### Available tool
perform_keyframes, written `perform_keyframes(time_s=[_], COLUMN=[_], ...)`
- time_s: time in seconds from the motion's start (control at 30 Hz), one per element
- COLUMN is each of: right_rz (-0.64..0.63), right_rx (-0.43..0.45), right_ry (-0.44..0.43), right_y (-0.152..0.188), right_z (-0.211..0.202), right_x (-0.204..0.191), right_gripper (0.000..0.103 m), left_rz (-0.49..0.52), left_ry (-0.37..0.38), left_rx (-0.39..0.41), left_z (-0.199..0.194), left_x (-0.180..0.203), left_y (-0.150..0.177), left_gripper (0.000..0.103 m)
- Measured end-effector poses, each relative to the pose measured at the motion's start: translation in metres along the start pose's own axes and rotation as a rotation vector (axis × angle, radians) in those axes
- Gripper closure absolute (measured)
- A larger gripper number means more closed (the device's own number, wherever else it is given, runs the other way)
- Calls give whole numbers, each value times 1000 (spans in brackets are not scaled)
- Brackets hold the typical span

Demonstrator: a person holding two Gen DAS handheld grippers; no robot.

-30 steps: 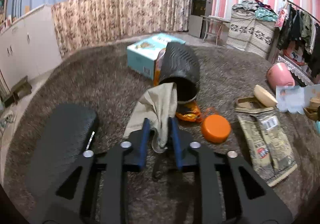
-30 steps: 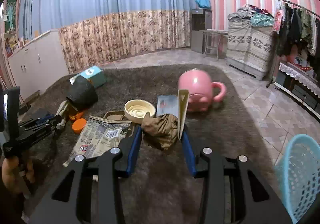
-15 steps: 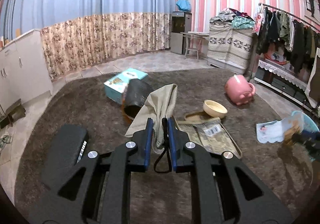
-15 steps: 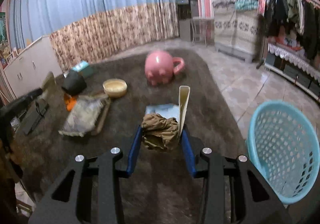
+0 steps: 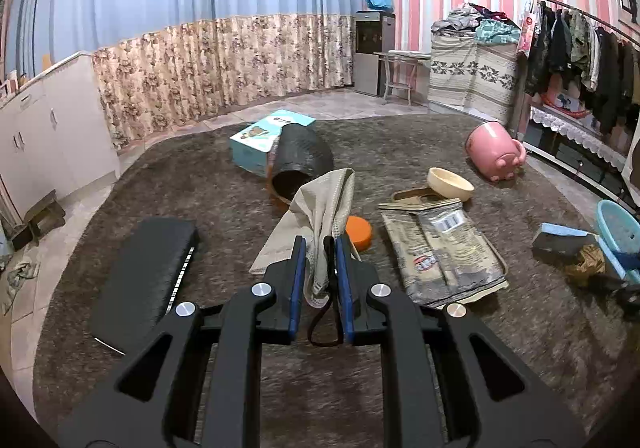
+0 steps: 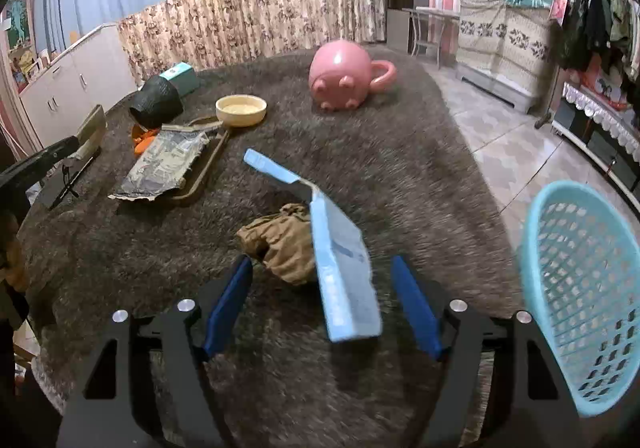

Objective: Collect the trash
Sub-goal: 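Lift the beige cloth with the left gripper while the right gripper lifts the paper box, then carry the beige cloth and paper box over the light-blue basket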

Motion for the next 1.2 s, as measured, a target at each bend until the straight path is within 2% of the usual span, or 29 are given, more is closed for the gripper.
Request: perform_keyframes(time_s=[0.17,0.27,0.37,0.5,0.63,0.77,0.9,1.03,1.2], right_rz=[28,58,-1,-53,-33,-48,-30,26,47], right_rx=[99,69,22,-8,23,31,70,56,61], right_ry=[19,9,-7,19,5,-24,-15,-1,12], right_y=[-15,-11,-5,-1,-6,-10,-20,-16,-17], right_z=[-29,-22,-12,-6,-8,-3,-11,-10,-8], right_x=[17,23,13,12,20,14,20,36,36], right_gripper=[31,31,33,60,72,91,93,93,93], left_rz=[-7,-18,-16,2,6,19,29,39,24], left_ry=[-14,-19,-19,-14,-7,-2,1,13,77], left_rx=[0,-3,-4,-3,-2,5,12,10,17], left_z=[1,4,5,8,9,9,9,13,16], left_x=[-10,-14,-14,-11,-6,2,8,16,41], left_y=[0,0,0,0,0,-2,-4,-8,-24], left_gripper=[89,89,89,89,89,89,89,89,89])
Point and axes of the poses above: each gripper's, at about its wrist camera, not at the fingertips, and z roughly the way its jaws point, x to its right, y to its underside, the point moved 3 cm from there along z, roughly the way its jaws point, and after that the axes turned 12 degrees about x, right-handed, at the moved point
